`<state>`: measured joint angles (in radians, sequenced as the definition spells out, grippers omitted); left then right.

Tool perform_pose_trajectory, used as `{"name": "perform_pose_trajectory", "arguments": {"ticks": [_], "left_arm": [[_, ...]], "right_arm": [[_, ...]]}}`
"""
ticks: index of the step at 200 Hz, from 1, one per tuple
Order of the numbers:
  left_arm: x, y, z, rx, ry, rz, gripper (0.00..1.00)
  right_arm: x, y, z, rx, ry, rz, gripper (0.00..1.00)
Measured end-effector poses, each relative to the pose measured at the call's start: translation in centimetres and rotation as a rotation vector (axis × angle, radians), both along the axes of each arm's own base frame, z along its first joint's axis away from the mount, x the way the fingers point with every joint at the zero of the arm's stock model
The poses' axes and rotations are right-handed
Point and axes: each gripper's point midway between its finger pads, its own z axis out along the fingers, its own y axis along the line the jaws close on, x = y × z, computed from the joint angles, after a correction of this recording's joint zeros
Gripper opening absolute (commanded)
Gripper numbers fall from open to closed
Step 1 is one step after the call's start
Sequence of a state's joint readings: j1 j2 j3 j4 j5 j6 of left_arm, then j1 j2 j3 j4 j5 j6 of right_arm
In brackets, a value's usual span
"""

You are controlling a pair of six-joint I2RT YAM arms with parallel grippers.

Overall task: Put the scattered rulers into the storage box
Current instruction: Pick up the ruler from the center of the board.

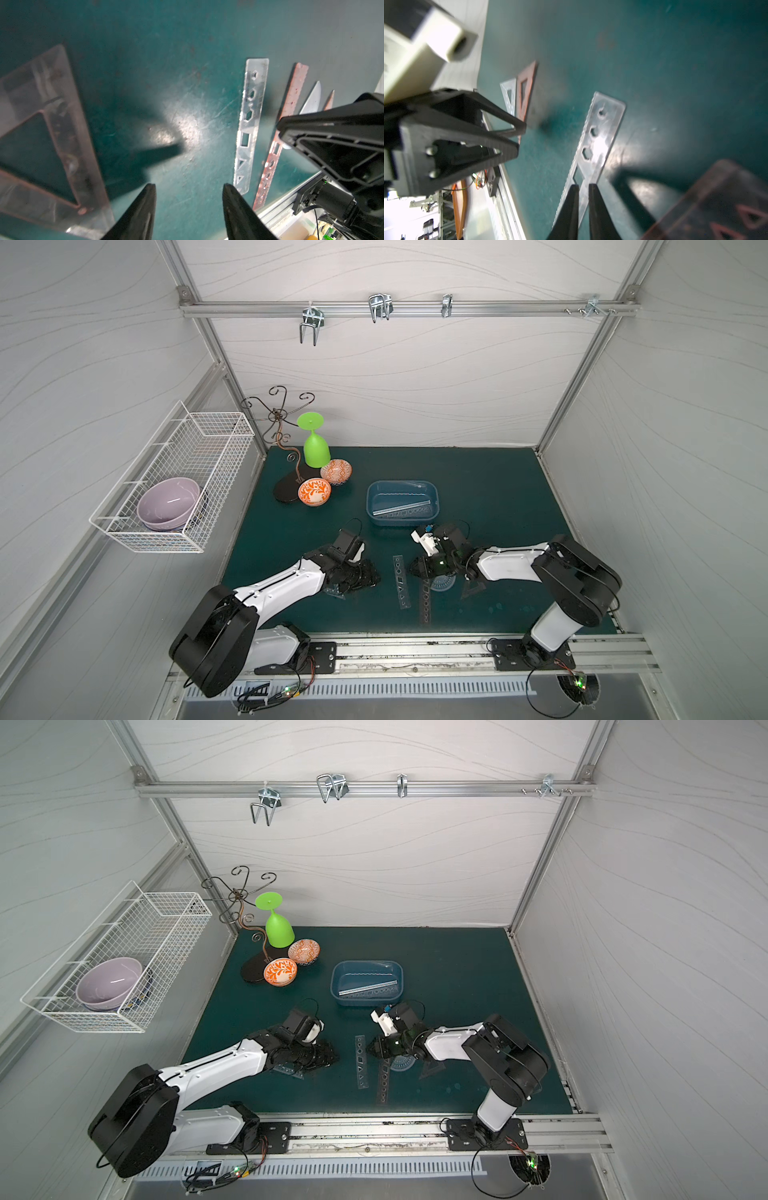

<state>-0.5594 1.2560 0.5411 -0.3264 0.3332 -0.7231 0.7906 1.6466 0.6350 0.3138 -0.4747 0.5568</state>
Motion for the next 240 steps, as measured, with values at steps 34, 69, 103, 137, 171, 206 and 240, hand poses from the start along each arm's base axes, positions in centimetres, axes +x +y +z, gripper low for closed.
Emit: {"name": "perform_pose_trajectory", "arguments": {"ticks": [34, 69, 103, 137, 171, 206, 240], "left_arm": [[0.6, -0.6, -0.3, -0.021, -0.001, 0.01, 0.54], [0.9, -1.3, -1.0, -0.027, 0.017, 0.004, 0.53], [1.6, -2.2, -1.0, -0.042, 0.018, -0.009, 0.53], [2.3, -3.0, -1.0, -0.062, 0.012, -0.017, 0.54], [3.0, -4.1, -1.0, -0.098, 0.011, -0.027, 0.54], [4.0, -5.4, -0.9, -0.146, 0.007, -0.042, 0.54], [4.6, -6.3, -0.9, -0.175, 0.002, -0.054, 0.54]], "right_arm": [[0.7, 1.0, 1.2, 0.049, -0.013, 0.023, 0.11], [1.2, 1.7, 0.5, 0.045, 0.005, 0.034, 0.1], [1.6, 1.6, -0.8, 0.021, 0.031, 0.03, 0.09], [2.0, 1.3, -1.3, 0.009, 0.035, 0.029, 0.09], [2.0, 1.0, -2.2, -0.005, 0.057, 0.029, 0.08], [1.8, 1.0, -2.3, -0.005, 0.067, 0.038, 0.08], [1.9, 0.9, -2.3, -0.001, 0.066, 0.044, 0.08]]}}
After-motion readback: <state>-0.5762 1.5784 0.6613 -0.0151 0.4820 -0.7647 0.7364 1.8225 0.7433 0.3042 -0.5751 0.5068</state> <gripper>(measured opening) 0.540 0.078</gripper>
